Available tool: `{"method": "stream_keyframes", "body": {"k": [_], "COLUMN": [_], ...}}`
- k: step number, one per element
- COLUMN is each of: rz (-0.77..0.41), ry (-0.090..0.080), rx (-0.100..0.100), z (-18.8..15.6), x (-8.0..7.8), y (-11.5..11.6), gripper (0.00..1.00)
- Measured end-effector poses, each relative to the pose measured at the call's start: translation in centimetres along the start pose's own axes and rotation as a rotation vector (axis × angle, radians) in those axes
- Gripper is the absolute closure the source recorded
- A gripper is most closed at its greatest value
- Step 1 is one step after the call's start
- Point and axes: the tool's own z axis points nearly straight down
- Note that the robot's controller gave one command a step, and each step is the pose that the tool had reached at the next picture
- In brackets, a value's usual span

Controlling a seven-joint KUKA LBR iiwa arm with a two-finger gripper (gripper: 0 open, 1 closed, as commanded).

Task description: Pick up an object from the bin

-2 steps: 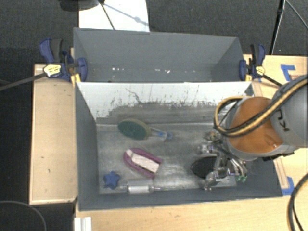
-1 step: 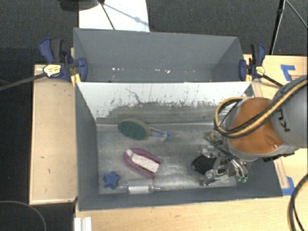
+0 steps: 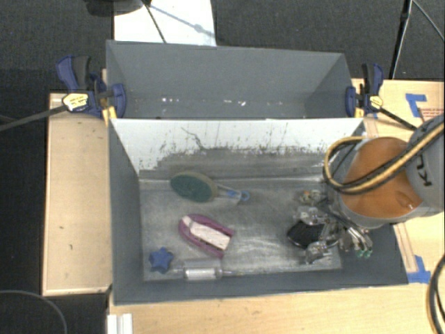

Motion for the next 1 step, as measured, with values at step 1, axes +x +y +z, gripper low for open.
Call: {"method": "stream_keyframes", "body": {"k": [1], "rz": [-0.065], "ry": [-0.003], "rx": [0.002], "z": [-15.39], "x": [0.83], "y": [1.47], "gripper": [1.00]}}
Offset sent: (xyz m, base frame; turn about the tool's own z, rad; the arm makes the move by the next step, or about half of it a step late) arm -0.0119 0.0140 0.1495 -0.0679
